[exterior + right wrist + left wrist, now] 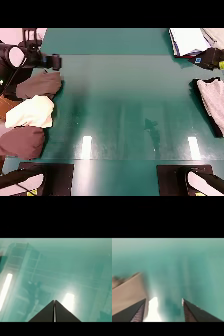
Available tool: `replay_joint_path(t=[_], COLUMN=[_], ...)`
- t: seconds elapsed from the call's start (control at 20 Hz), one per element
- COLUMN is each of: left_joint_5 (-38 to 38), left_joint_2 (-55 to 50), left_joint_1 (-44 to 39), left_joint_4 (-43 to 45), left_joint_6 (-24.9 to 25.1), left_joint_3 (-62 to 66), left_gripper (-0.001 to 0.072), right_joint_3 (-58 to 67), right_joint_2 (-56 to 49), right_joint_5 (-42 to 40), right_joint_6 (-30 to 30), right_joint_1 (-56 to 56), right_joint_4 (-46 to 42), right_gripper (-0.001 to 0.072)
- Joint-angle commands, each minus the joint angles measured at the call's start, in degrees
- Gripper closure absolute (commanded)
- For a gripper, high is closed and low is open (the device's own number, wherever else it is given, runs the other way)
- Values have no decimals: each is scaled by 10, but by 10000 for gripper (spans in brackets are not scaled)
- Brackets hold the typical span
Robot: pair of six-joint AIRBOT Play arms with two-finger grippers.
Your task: Fold the shirts.
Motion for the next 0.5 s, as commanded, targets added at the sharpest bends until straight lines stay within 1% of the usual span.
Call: replay_joint_path(t=[0.0,0.2,0.35,0.4,0.45], left_joint_5=[-24,-21,-22,-21,-24], left_joint_2=[-80,-171,-194,-191,-189], left_joint_1=[85,120,127,127,127], left_joint_4=[24,24,23,23,23], left_joint_6=[-12,-12,-12,-11,-11], left_joint_3=[0,0,0,2,6], left_gripper=[153,154,160,372,664], right_joint_3=[0,0,0,0,0], right_joint_2=[0,0,0,0,0], right_joint_5=[-1,-1,-9,-17,-24], right_joint_6=[0,0,0,0,0], right_joint_1=[0,0,0,0,0], right_joint_4=[0,0,0,0,1], right_gripper=[698,699,698,699,698])
